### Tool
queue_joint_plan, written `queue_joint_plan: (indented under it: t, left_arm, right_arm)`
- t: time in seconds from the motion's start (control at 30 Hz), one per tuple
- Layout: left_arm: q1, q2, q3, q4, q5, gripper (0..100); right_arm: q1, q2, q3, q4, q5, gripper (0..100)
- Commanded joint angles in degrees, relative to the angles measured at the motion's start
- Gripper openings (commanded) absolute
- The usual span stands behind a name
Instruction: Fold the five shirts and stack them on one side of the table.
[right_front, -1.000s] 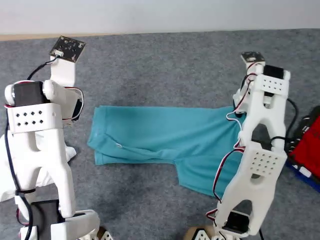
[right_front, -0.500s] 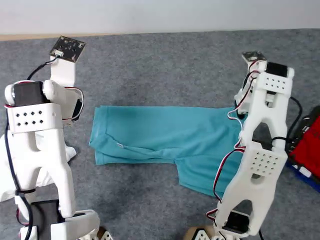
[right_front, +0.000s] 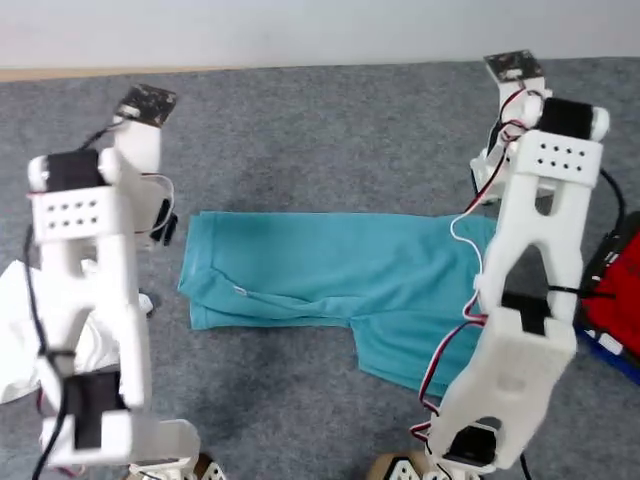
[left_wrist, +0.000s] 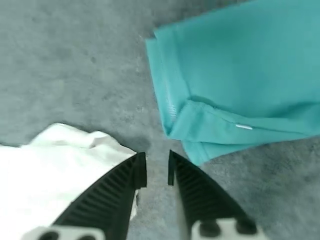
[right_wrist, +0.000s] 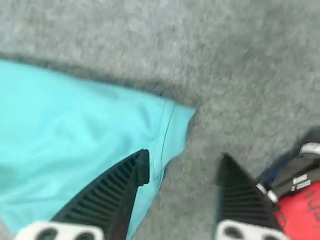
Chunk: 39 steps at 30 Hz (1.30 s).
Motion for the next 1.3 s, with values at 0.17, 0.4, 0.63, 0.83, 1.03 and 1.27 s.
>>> queue_joint_plan:
  t: [0.17, 0.4, 0.63, 0.83, 1.03, 1.27]
  left_arm:
    - [10.6, 15.5, -0.9, 0.1, -0.7, 1]
    - [13.9, 25.8, -8.8, -1.1, -0.6, 1]
    - [13.5, 36.8, -15.9, -0.8, -0.4, 1]
    - [13.9, 41.2, -17.6, 1.6, -0.4, 1]
    - [12.3, 34.8, -5.6, 1.7, -0.6, 1]
    - [12.5, 18.2, 12.5, 1.7, -4.0, 1]
  right_arm:
    - [5.2, -20.5, 20.7, 2.7, 4.8, 1.0]
    - [10.2, -31.9, 34.0, 2.6, 6.8, 1.0]
    - [11.3, -39.8, 43.1, 2.6, 6.8, 1.0]
    - [11.3, -44.0, 46.8, 2.6, 6.9, 1.0]
    - [11.3, -44.7, 46.9, 2.6, 6.9, 1.0]
    - [11.0, -44.3, 46.9, 2.5, 6.9, 1.0]
